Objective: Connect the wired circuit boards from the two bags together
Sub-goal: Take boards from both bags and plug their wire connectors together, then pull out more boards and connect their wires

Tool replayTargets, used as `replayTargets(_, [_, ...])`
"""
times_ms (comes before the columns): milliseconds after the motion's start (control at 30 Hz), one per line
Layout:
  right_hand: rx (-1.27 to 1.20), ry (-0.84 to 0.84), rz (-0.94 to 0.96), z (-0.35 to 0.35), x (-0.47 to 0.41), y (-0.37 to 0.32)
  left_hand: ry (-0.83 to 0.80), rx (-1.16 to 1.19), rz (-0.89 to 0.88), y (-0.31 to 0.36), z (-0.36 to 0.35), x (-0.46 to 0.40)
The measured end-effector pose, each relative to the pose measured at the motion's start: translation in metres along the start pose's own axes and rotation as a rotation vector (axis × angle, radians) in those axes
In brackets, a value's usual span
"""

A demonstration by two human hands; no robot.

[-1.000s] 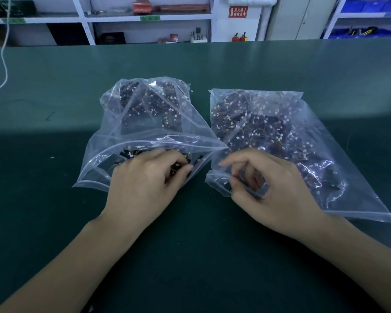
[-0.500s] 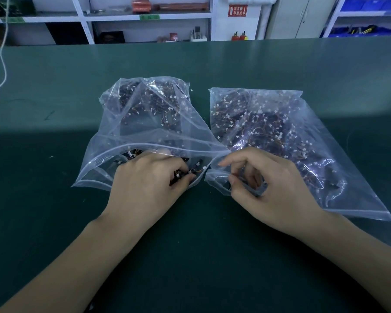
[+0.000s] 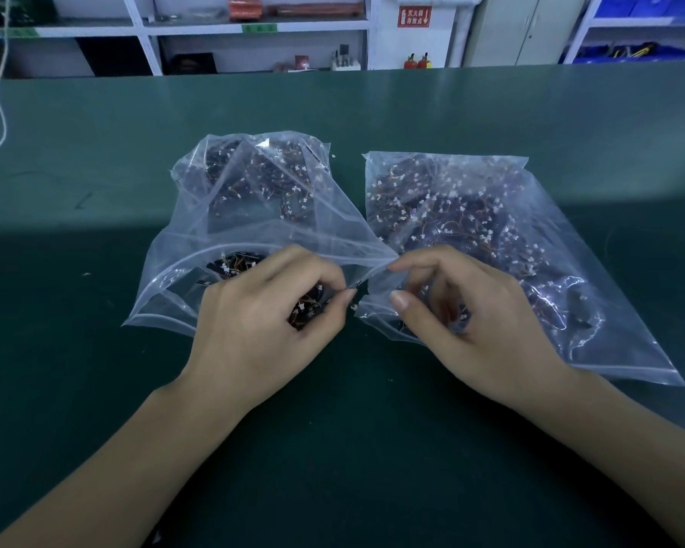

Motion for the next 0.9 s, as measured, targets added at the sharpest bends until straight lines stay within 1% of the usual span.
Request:
replayTargets(100, [-0.012,0.041,0.016,0.004,0.0,-0.001,0.024,0.063,-0.098,0.01,0.002,0.002])
replayTargets(200, [-0.009,0.056,0.026,0.007,-0.001,0.0,0.04,0.117,-0.133,0.015,0.003,0.002])
replayTargets(333, [0.033,-0.011,0.134,-0.001,-0.002,-0.009,0.076,0.153,-0.132,0.017,0.007,0.003])
replayTargets(467, [0.026,0.008,0.179,0.001,-0.001,-0.016,0.057,0.167,-0.116,0.016,0.004,0.002])
replayTargets(633, [0.02,0.0,0.199,0.002,-0.001,-0.018,0.046,0.152,-0.097,0.015,0.002,0.001])
replayTargets(900, [0.024,-0.029,0.204,-0.002,0.0,-0.018,0.02,0.145,-0.126,0.017,-0.002,0.0])
Point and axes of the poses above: each hand's wrist, its own x-axis away from the middle knuckle, its own z-axis out of the back of the hand, y = z × x, the point moved 10 cm from there along -x, towards the middle knuckle, and after that the axes turned 7 degrees about -y, right-handed, at the moved point
